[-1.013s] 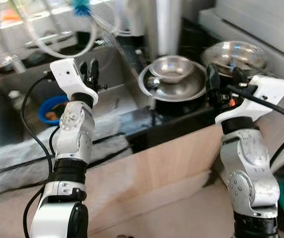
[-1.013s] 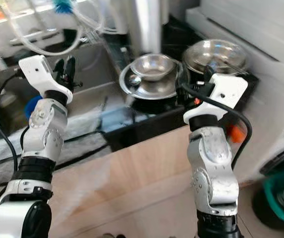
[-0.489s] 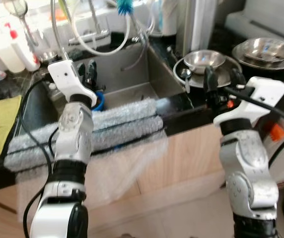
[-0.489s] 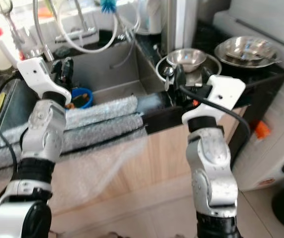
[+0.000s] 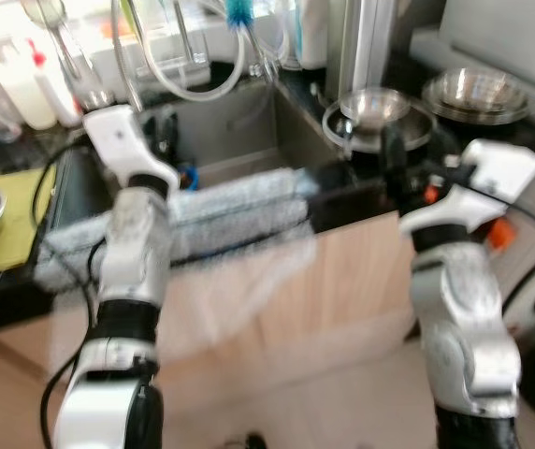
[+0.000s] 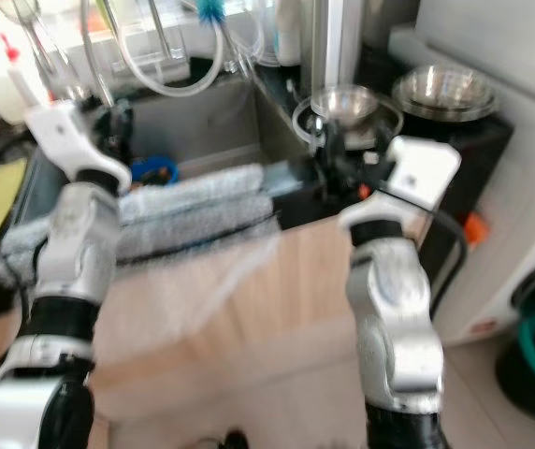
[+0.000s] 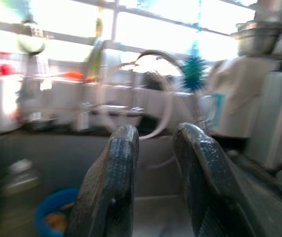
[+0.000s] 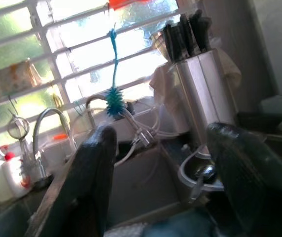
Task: Kitchen organization
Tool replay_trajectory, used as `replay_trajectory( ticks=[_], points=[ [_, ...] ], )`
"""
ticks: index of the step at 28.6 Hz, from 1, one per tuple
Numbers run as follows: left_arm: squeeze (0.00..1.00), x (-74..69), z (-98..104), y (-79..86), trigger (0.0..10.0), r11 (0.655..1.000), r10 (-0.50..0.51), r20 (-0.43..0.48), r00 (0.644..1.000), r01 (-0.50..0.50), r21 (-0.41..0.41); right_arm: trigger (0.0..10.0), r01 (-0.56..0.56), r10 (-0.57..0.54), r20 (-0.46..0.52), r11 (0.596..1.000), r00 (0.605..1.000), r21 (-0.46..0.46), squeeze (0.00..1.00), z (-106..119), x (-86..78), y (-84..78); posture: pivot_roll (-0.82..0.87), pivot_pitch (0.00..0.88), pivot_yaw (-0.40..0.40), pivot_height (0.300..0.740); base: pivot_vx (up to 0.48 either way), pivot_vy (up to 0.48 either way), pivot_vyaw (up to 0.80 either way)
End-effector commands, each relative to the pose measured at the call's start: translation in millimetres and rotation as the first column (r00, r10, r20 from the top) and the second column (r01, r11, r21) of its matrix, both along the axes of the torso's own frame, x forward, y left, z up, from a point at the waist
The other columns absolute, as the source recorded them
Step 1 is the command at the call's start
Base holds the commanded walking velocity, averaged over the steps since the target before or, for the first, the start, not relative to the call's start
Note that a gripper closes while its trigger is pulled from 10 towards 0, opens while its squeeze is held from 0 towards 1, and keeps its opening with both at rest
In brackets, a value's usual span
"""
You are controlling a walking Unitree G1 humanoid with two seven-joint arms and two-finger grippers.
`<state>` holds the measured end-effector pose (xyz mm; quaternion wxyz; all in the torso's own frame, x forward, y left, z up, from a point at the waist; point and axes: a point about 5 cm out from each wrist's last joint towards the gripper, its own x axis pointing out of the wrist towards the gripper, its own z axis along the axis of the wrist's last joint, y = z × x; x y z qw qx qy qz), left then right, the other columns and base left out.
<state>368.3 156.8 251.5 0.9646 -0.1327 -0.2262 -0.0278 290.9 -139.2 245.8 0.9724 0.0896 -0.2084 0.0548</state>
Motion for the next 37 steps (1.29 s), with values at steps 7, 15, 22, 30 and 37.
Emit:
replay_trajectory(
  ticks=[7, 15, 22, 30, 37],
  points=[
    [0.0, 0.3, 5.7, 2.1, 10.0, 1.0, 0.003, 0.014, 1.0, -0.003, 0.021, 10.0, -0.005, 0.005, -0.008, 1.0, 1.0, 0.01, 0.0, -0.2, -0.3, 1.6, -0.05, 0.107, 0.133, 0.74, 0.414, 0.0, 0.0],
    [0.0, 0.2, 5.4, 1.5, 10.0, 1.0, -0.003, 0.015, 1.0, 0.003, 0.02, 10.0, -0.007, 0.008, 0.006, 1.0, 1.0, -0.001, 0.0, 0.7, -0.6, 2.2, -0.05, 0.106, 0.132, 0.74, 0.418, 0.0, -0.12],
    [0.0, 0.4, 2.8, 3.6, 10.0, 1.0, 0.011, 0.006, 1.0, -0.011, 0.026, 10.0, -0.005, 0.005, 0.003, 1.0, 1.0, -0.006, 0.0, 0.4, -0.6, 2.0, -0.05, 0.108, 0.131, 0.74, 0.284, 0.0, 0.0],
    [0.0, 1.1, 2.4, 4.1, 10.0, 1.0, 0.013, 0.004, 1.0, -0.013, 0.02, 10.0, -0.011, 0.011, 0.0, 1.0, 1.0, -0.014, 0.0, -0.1, -0.5, 2.2, -0.05, 0.106, 0.129, 0.74, 0.0, 0.0, 0.0],
    [0.0, 1.6, 2.1, 4.9, 10.0, 1.0, 0.022, 0.003, 1.0, -0.022, 0.017, 10.0, -0.038, 0.038, -0.006, 0.999, 0.999, -0.032, 0.0, -1.1, -0.9, 5.5, -0.05, 0.105, 0.129, 0.74, 0.0, 0.0, 0.0]
  ],
)
